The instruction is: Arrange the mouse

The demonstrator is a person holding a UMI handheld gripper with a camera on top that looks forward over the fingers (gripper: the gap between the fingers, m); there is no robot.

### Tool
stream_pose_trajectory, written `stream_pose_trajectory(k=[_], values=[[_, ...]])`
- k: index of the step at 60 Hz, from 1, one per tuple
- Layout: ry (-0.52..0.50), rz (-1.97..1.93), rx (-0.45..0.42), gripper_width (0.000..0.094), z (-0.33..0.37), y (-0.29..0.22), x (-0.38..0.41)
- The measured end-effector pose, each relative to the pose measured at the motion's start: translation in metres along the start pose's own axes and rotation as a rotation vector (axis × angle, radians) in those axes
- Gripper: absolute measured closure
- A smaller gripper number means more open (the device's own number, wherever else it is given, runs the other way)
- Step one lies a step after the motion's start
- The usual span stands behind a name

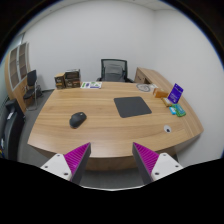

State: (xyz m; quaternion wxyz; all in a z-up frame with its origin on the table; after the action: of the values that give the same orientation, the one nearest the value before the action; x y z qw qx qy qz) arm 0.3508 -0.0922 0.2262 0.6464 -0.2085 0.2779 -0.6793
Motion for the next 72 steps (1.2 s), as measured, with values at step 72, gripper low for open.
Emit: stream_pose_trajectory(k=[72], values=[[-0.089, 0.035, -0.014, 0.0075, -0.214, -0.018, 0.199]])
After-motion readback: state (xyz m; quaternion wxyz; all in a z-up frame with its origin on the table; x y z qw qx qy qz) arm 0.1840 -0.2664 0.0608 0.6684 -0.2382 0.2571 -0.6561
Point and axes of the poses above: the point between the fingertips, and its own axes, seen from behind it with the camera up: x to the left, y down, z backward, against the way the camera looks, the point moved 3 cm from there along z, backward, against the way the camera looks, and after that the axes turned 4 degrees about x, right-handed, at the moved point
